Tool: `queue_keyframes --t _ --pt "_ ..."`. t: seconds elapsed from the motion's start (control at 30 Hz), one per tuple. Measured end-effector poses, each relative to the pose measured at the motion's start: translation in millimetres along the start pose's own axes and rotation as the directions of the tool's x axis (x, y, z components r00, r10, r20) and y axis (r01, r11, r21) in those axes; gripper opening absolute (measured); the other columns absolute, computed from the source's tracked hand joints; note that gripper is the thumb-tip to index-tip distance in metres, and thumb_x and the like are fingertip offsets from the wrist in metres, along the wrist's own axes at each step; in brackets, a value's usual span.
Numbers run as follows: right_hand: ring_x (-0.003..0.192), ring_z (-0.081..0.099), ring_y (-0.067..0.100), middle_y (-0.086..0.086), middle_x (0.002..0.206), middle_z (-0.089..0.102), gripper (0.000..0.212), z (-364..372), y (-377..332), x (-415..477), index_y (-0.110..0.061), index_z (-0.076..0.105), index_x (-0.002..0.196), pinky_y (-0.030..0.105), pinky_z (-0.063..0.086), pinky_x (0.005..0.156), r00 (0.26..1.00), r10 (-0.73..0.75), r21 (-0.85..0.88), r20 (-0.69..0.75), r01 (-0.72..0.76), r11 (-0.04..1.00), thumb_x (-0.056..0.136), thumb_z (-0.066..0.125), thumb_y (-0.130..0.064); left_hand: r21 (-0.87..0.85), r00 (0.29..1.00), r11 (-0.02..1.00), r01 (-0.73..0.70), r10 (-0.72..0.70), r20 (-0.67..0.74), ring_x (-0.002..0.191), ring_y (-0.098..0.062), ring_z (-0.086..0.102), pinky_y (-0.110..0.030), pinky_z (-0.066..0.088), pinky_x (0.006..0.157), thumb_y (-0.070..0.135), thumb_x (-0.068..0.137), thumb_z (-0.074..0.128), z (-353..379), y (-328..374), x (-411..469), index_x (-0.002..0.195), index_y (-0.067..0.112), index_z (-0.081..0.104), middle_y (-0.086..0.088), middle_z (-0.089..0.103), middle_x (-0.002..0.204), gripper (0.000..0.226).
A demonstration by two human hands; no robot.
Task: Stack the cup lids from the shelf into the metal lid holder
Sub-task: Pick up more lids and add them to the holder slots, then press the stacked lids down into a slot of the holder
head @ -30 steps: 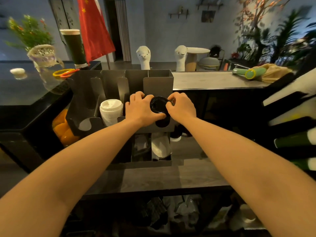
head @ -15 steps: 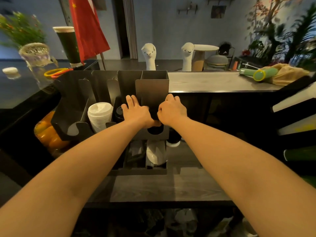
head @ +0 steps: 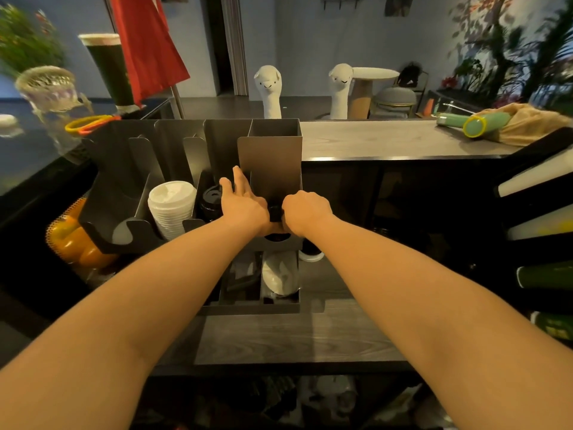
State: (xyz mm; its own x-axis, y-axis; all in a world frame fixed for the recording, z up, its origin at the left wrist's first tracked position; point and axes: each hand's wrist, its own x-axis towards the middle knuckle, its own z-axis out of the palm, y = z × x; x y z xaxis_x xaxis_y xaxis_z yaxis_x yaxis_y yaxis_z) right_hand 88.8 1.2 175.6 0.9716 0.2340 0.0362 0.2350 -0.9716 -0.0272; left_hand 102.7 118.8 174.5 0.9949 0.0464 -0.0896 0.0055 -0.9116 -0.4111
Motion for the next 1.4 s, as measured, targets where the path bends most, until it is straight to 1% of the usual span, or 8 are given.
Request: queue_keyframes --t 0.23,0.43,0.57,0.77,0.87,0.97,1.13,1.4 --pt "0.104 0.047 0.028 0.006 0.094 0.050 0.017 8.1 4.2 -0.5 -0.014 0.060 0.110 0.037 0.039 0.073 0.997 -0.024 -0.074 -0.070 0.019 0.997 0.098 0.049 -0.020 -0.083 0.997 0.994 -0.065 0.062 -0.041 0.148 -0.043 -0.011 -0.059 0.006 0.116 0.092 0.072 0.043 1.2 -9.6 -1.2 0.139 0.035 0.049 -0.021 0.008 0.162 0.089" --pt "0.091 0.038 0.023 0.003 0.100 0.050 0.022 8.1 -4.1 -9.1 -0.019 0.059 0.114 0.035 0.040 0.072 0.980 -0.002 -0.018 -0.197 -0.002 1.000 0.095 0.055 -0.030 -0.281 0.970 0.941 -0.190 0.136 -0.200 0.145 -0.042 0.018 -0.060 0.025 0.113 0.073 0.079 0.061 5.1 -30.6 -11.3 0.144 0.038 0.043 -0.016 0.020 0.159 0.077" --pt "0.106 0.047 0.030 0.007 0.121 0.052 0.031 6.1 -15.3 -23.1 -0.020 0.056 0.122 0.038 0.047 0.081 0.964 0.065 -0.026 -0.259 -0.074 0.997 0.092 0.058 -0.028 -0.324 0.928 0.913 -0.249 0.129 -0.349 0.137 -0.036 0.037 -0.054 0.036 0.107 0.060 0.086 0.062 18.0 -46.9 -25.1 0.145 0.030 0.041 -0.013 0.036 0.149 0.069" --pt "0.114 0.045 0.029 0.009 0.129 0.048 0.041 5.0 -26.5 -51.8 -0.017 0.052 0.128 0.037 0.047 0.083 0.926 0.135 0.025 -0.354 -0.135 0.991 0.089 0.057 -0.031 -0.383 0.892 0.851 -0.359 0.191 -0.410 0.136 -0.032 0.041 -0.050 0.038 0.109 0.055 0.090 0.059 31.6 -63.5 -38.6 0.148 0.027 0.037 -0.011 0.045 0.147 0.068" --pt "0.111 0.047 0.028 0.009 0.124 0.049 0.038 7.7 -31.8 -65.8 -0.017 0.053 0.124 0.035 0.046 0.078 0.918 0.146 0.069 -0.369 -0.130 0.989 0.089 0.060 -0.030 -0.401 0.816 0.801 -0.444 0.177 -0.550 0.131 -0.029 0.046 -0.046 0.041 0.106 0.048 0.090 0.061 33.6 -66.3 -49.9 0.140 0.022 0.050 -0.009 0.052 0.140 0.057" --pt "0.113 0.047 0.028 0.008 0.124 0.049 0.039 16.2 -33.4 -80.5 -0.018 0.050 0.126 0.035 0.043 0.077 0.930 0.181 0.095 -0.320 -0.158 0.983 0.091 0.062 -0.031 -0.428 0.741 0.695 -0.578 0.227 -0.631 0.115 -0.024 0.055 -0.040 0.048 0.096 0.039 0.092 0.062 34.9 -60.9 -67.3 0.129 0.019 0.060 -0.005 0.062 0.122 0.042" --pt "0.118 0.045 0.029 0.008 0.126 0.048 0.039 44.5 -22.1 -109.2 -0.019 0.049 0.127 0.040 0.046 0.084 0.946 0.282 0.098 -0.162 -0.269 0.958 0.094 0.060 -0.035 -0.477 0.720 0.559 -0.679 0.378 -0.582 0.090 -0.015 0.059 -0.038 0.055 0.080 0.037 0.093 0.061 52.6 -28.6 -93.0 0.117 0.022 0.064 0.002 0.064 0.100 0.029" --pt "0.127 0.039 0.035 0.011 0.137 0.043 0.050 98.2 32.9 -146.4 -0.017 0.045 0.138 0.046 0.044 0.090 0.871 0.432 0.034 0.235 -0.451 0.892 0.096 0.056 -0.043 -0.505 0.749 0.561 -0.656 0.570 -0.338 0.102 -0.019 0.060 -0.043 0.054 0.085 0.045 0.095 0.056 90.1 51.6 -98.2 0.128 0.027 0.056 0.003 0.062 0.116 0.037"
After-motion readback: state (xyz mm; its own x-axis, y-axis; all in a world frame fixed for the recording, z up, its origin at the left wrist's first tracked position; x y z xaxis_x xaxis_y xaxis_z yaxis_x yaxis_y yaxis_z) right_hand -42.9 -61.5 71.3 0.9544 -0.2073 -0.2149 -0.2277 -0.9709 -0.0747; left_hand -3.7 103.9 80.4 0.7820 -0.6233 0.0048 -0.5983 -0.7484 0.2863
